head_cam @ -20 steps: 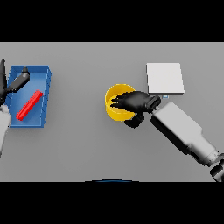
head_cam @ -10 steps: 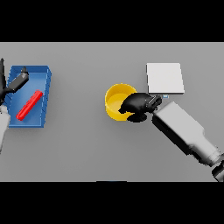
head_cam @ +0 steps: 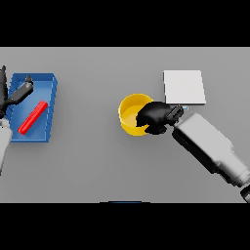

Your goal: Pick up the red beaker and tilt it to pour out 1 green nut into yellow bowl. Pick up the yellow bowl and place it on the metallic measuring scale.

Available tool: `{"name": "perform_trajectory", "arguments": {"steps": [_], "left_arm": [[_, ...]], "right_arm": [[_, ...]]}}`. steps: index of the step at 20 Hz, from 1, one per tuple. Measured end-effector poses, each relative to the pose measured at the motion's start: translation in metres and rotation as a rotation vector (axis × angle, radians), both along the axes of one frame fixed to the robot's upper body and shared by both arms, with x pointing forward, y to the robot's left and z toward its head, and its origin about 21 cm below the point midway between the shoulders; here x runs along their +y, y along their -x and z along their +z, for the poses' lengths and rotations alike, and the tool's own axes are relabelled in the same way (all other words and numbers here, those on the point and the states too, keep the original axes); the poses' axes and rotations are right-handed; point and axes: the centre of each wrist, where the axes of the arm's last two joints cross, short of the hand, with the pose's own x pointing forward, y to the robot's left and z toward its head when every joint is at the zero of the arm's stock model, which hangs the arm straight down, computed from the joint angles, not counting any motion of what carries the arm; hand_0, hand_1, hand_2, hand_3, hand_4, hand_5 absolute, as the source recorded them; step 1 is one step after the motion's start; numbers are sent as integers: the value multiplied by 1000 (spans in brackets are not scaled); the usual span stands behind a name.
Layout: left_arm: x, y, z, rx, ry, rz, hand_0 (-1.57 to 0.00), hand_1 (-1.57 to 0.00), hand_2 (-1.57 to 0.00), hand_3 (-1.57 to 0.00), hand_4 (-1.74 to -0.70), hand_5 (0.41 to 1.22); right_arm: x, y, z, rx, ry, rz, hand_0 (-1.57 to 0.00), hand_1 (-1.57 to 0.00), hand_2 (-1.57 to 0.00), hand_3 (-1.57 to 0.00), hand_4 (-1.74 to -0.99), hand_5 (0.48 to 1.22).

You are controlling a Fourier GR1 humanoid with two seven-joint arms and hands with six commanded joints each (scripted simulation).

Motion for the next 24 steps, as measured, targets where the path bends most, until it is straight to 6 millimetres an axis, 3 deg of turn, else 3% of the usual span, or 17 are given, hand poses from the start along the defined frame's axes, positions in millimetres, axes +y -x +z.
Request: {"name": "perform_trajectory", "arguments": {"steps": [8, 11, 13, 20, 24], "left_arm": [[3, -4, 5, -5, 3, 9, 1, 1, 1, 1, -737, 697], [2, -2, 5, -8, 7, 3, 1, 1, 1, 1, -746, 697], [3, 0, 4, 0, 0, 4, 1, 1, 1, 1, -741, 702], [3, -2, 12, -14, 2, 13, 1, 1, 1, 1, -741, 706], [1, -2, 8, -1, 8, 9, 1, 1, 1, 1, -731, 696]], "right_arm": [[-10, -4, 50, -94, -16, -71, -1567, -1567, -1436, -1260, -1739, 1220], [-11, -8, 57, -123, -37, -101, -1569, -1569, -1439, -1376, -1740, 1220], [-11, -12, 60, -133, -48, -141, -1570, -1570, -1472, -1309, -1740, 1220], [-61, -40, 79, -243, -63, -300, -1571, -1571, -1540, -1198, -1741, 1221], [-90, -54, 73, -247, -72, -372, -1571, -1571, -1508, -1171, -1741, 1221]]}}
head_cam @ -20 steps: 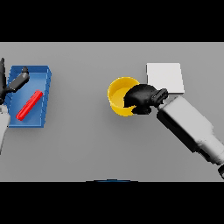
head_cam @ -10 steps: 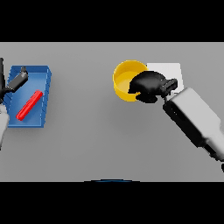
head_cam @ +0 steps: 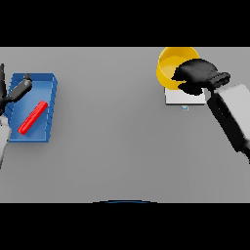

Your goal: Pick up the red beaker and tilt it to pour out 1 green nut into yellow bowl. Pick up the yellow bowl and place it on the metallic measuring scale.

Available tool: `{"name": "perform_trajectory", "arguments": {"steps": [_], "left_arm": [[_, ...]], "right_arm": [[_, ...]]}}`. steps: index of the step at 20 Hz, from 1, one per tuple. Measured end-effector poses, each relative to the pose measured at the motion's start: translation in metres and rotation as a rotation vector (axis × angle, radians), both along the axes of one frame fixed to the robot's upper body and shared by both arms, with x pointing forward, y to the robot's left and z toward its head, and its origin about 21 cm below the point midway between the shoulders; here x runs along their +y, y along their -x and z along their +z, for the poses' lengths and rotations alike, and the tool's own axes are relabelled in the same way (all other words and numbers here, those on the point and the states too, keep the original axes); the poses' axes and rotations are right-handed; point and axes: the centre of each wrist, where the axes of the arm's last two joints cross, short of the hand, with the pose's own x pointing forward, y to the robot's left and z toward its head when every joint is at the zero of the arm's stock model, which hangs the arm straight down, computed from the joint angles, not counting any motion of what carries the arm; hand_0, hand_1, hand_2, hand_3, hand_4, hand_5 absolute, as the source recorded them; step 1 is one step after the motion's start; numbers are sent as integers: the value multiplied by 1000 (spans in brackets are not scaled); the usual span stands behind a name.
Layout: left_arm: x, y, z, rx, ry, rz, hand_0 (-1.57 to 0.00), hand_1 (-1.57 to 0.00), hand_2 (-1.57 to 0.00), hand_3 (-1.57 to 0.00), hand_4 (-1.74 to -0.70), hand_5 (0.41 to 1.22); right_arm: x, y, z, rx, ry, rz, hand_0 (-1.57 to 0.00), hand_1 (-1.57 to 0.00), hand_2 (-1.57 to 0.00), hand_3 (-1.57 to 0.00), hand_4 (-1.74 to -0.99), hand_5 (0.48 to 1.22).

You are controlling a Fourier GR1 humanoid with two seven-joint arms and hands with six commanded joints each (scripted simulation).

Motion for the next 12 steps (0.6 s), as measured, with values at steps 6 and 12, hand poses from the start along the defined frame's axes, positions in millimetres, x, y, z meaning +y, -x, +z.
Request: {"name": "perform_trajectory", "arguments": {"steps": [6, 12], "left_arm": [[3, 3, 2, 2, -12, 5, 1, 1, 1, 1, -724, 681], [5, 4, 1, 11, -16, 8, 1, 1, 1, 1, -728, 675]], "right_arm": [[-28, -11, -25, 3, 13, -103, -1571, -1571, -1425, -1315, -1741, 1221], [-37, -13, -48, 41, -11, -142, -1571, -1571, -1362, -1338, -1741, 1221]]}}
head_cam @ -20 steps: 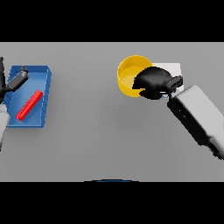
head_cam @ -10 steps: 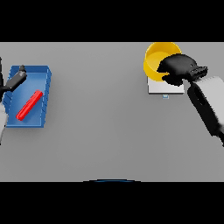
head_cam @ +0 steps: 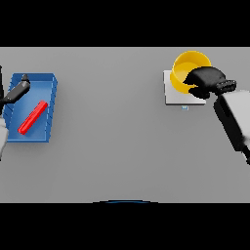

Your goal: Pick up the red beaker and tilt it to pour out 1 green nut into yellow bowl. Pick up the yellow bowl and place it on the metallic measuring scale.

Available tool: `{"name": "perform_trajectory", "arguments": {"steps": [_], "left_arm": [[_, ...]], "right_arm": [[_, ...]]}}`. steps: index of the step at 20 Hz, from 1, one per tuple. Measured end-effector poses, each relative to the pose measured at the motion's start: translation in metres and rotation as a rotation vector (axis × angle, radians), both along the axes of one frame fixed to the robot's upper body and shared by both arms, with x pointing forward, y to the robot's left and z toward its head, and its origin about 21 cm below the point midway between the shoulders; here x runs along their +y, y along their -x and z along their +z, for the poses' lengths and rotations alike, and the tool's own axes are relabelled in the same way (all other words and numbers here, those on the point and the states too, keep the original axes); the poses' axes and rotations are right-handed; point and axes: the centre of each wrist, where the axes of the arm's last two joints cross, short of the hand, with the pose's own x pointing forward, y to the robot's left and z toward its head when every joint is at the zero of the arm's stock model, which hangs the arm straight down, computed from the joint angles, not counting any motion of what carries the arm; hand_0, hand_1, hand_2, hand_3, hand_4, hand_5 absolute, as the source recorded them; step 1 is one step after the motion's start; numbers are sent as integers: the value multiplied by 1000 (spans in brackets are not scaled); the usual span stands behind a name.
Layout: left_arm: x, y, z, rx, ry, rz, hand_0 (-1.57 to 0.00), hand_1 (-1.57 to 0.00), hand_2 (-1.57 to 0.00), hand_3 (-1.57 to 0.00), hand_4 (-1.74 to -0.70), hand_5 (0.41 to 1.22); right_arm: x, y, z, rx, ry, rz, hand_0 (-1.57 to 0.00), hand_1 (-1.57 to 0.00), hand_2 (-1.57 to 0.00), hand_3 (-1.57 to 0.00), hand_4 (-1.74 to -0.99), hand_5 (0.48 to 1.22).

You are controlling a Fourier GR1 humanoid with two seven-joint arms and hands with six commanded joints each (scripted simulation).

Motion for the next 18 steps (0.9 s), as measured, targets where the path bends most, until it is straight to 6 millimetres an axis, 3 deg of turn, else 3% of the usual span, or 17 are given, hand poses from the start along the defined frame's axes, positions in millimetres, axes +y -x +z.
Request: {"name": "perform_trajectory", "arguments": {"steps": [3, 5, 6, 8, 9, 11, 13, 15, 18], "left_arm": [[-2, 0, -2, -2, -1, -5, 1, 1, 1, 1, -723, 671], [-3, -3, -1, 0, -7, -7, 1, 1, 1, 1, -722, 668], [-5, -5, 0, -10, -10, -10, 1, 1, 1, 1, -724, 667], [-2, -4, -3, -2, -10, 5, 1, 1, 1, 1, -724, 671], [-3, -6, -1, -6, -5, 5, 1, 1, 1, 1, -722, 671], [-1, -4, 0, -3, -10, 0, 1, 1, 1, 1, -719, 668], [-4, -5, -1, -2, -8, 9, 1, 1, 1, 1, -718, 666], [-8, -6, -1, 0, -2, -4, 1, 1, 1, 1, -721, 663], [-6, -7, -1, 6, -4, 10, 1, 1, 1, 1, -722, 664]], "right_arm": [[-3, 1, -9, 9, -29, 14, -1556, -1571, -1338, -1436, -1741, 1221], [-2, -1, -12, 11, -34, 10, -1464, -1571, -1335, -1451, -1741, 1221], [2, -3, -11, 13, -33, 4, -1448, -1501, -1382, -1390, -1734, 1221], [-1, -4, -13, 17, -35, 0, -1492, -1484, -1450, -1097, -1737, 1221], [-2, -2, -14, 18, -46, 3, -1439, -1337, -1286, -990, -1688, 1221], [0, -2, -11, 22, -42, 1, -990, -882, -921, -796, -1629, 1080], [-1, -4, -9, 32, -7, 1, -634, -564, -660, -661, -1593, 987], [0, -5, -8, 39, 17, 22, -405, -360, -464, -552, -1567, 929], [-2, -5, -12, 41, 20, 56, -207, -184, -244, -429, -1552, 876]]}}
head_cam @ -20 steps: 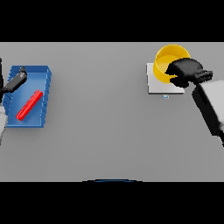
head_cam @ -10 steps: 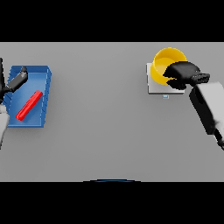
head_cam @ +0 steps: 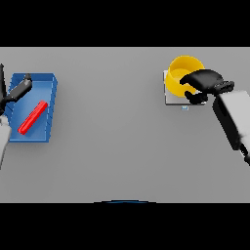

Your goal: Pick up the red beaker and tilt it to pour out 1 green nut into yellow bowl. Pick up the yellow bowl and place it on the metallic measuring scale.

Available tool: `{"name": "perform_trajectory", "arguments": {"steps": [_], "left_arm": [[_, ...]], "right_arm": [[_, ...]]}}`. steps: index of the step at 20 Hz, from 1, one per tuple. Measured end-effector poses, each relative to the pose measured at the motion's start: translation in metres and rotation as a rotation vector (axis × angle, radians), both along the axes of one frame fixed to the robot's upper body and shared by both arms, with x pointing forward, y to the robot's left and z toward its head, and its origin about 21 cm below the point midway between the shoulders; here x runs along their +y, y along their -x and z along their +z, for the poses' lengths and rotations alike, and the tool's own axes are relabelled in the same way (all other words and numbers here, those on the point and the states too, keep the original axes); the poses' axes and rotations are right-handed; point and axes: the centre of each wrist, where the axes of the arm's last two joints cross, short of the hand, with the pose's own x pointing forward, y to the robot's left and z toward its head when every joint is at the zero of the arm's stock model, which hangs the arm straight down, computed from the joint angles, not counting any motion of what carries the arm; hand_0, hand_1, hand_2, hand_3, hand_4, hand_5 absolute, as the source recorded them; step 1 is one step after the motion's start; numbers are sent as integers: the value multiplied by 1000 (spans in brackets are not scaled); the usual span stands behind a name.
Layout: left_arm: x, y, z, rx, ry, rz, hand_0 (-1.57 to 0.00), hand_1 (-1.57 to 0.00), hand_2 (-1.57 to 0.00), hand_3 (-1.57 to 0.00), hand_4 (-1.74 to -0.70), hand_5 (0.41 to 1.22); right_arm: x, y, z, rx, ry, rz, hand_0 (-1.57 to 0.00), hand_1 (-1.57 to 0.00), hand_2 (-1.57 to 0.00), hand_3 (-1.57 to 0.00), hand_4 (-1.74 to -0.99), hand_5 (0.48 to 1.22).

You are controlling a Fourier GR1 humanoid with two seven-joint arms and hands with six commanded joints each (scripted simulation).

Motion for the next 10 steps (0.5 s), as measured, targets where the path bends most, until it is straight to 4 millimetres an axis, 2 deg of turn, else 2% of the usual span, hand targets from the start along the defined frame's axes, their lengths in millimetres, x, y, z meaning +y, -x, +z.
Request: {"name": "perform_trajectory", "arguments": {"steps": [4, 10], "left_arm": [[1, 0, -1, -10, 4, -3, 1, 1, 1, 1, -726, 665], [-1, -3, -2, -2, -4, -8, 1, 1, 1, 1, -726, 665]], "right_arm": [[0, -1, -1, -11, -26, 9, -84, -75, -99, -296, -1530, 809], [0, -4, 4, 19, -17, -43, -21, -19, -25, -146, -1478, 738]]}}
